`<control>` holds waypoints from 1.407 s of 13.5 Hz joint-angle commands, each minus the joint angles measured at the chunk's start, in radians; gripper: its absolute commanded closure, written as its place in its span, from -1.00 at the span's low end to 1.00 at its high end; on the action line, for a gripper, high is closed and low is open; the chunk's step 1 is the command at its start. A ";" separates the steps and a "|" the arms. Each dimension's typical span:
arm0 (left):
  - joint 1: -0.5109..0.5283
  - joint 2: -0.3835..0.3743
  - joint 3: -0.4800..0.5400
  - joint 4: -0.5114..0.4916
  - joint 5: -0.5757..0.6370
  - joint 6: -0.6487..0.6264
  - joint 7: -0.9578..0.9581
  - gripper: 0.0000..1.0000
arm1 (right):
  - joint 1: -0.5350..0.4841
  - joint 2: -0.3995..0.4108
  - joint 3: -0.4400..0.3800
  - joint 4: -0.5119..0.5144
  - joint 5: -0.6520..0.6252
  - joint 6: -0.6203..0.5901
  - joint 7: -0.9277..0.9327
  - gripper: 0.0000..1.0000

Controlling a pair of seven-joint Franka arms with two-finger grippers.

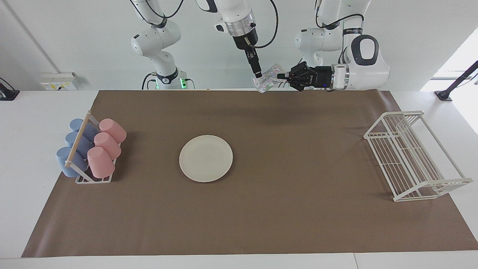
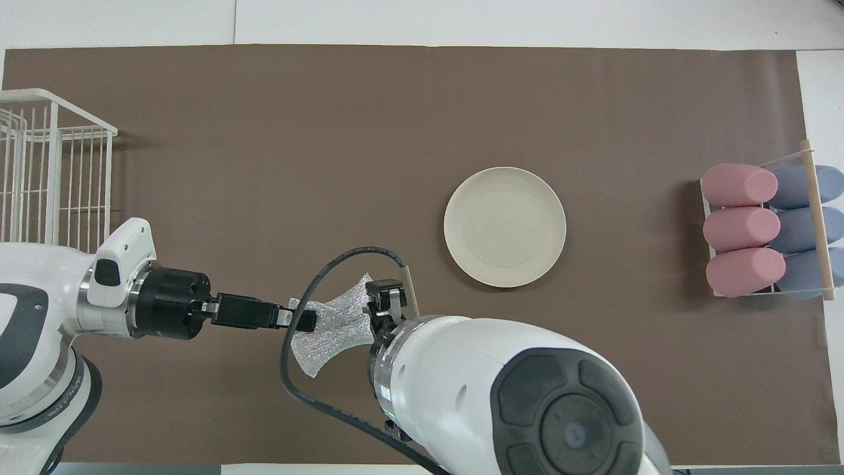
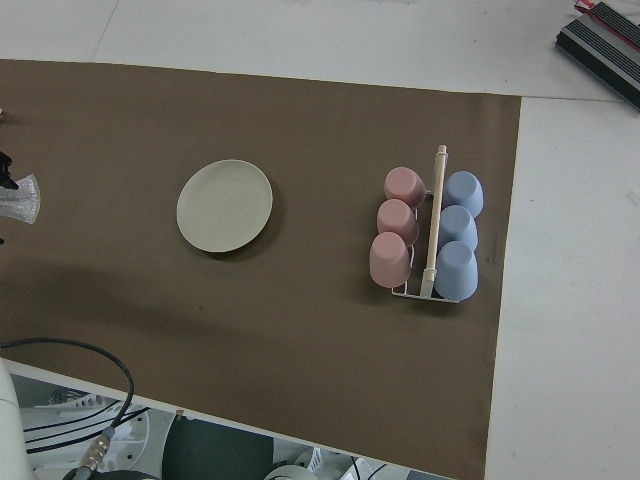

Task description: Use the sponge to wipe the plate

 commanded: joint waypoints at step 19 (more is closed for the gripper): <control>-0.018 -0.043 0.019 -0.042 -0.020 -0.021 0.011 1.00 | 0.043 -0.023 0.000 -0.121 0.001 0.258 -0.014 -1.00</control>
